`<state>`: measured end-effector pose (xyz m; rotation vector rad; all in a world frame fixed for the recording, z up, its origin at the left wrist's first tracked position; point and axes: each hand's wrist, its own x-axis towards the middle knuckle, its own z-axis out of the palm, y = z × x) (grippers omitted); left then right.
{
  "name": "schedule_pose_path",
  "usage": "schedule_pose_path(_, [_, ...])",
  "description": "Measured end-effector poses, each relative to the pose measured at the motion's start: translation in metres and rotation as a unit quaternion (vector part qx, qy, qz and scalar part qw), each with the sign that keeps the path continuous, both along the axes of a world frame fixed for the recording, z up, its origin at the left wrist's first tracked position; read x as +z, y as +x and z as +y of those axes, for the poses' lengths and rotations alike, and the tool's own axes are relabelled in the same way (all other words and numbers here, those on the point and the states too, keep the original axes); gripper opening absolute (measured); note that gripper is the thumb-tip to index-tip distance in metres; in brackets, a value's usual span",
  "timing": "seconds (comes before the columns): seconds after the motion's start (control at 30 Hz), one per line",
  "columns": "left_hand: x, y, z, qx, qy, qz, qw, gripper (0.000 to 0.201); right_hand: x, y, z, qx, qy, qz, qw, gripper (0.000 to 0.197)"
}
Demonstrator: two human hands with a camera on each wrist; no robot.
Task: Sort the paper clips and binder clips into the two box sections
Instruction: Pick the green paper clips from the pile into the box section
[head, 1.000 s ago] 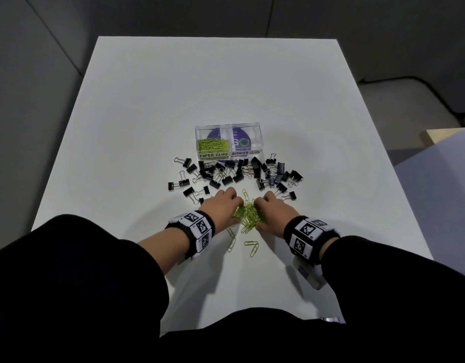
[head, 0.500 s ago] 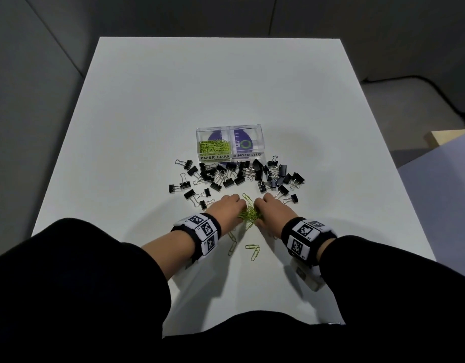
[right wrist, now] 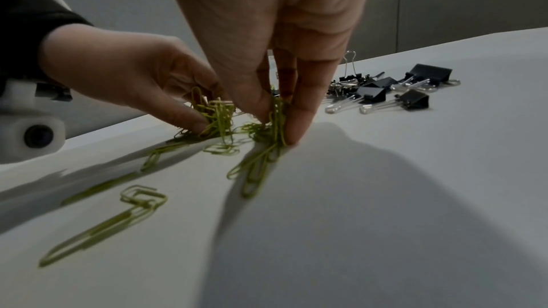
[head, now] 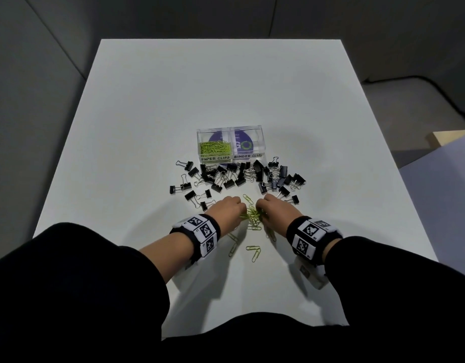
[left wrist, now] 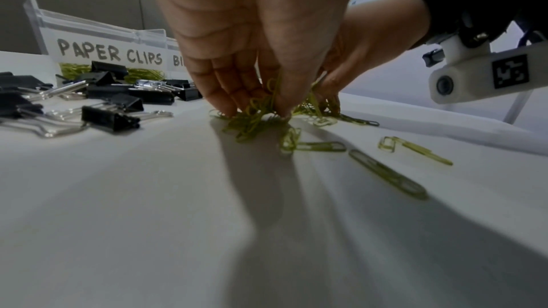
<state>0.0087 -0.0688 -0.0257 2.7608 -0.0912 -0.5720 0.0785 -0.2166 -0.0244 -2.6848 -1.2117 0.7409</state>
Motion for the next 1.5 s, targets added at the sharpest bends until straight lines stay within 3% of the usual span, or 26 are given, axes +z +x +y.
schedule_pose_path(0.4, [0.017,-0.006,0.016,0.042,-0.103,-0.003,0.994,0.033,0.029,0.007,-0.015,-0.106,0.090,0.111,0.984,0.019])
schedule_pose_path(0.6, [0.056,-0.001,0.053,0.076,-0.122,-0.131,0.981,0.028,0.070,0.018,0.008,-0.169,0.209,0.155,0.951,0.013])
schedule_pose_path(0.77, [0.087,0.026,0.100,0.162,-0.088,-0.208,0.961,0.028,0.100,0.049,0.071,-0.168,0.277,0.080,0.943,0.018])
schedule_pose_path(0.93, [0.087,0.057,0.131,0.218,-0.050,-0.203,0.953,0.028,0.080,0.080,0.139,-0.157,0.243,0.033,0.957,0.018])
schedule_pose_path(1.07, [0.072,0.067,0.140,0.225,-0.038,-0.179,0.957,0.028,0.056,0.082,0.162,-0.129,0.191,0.049,0.972,0.020])
schedule_pose_path(1.3, [0.051,0.094,0.126,0.179,-0.042,-0.131,0.974,0.030,0.059,0.073,0.123,-0.153,0.237,0.064,0.957,0.024])
schedule_pose_path(1.5, [0.040,0.099,0.114,0.133,-0.016,-0.066,0.989,0.033,0.053,0.058,0.066,-0.083,0.115,0.056,0.988,0.023])
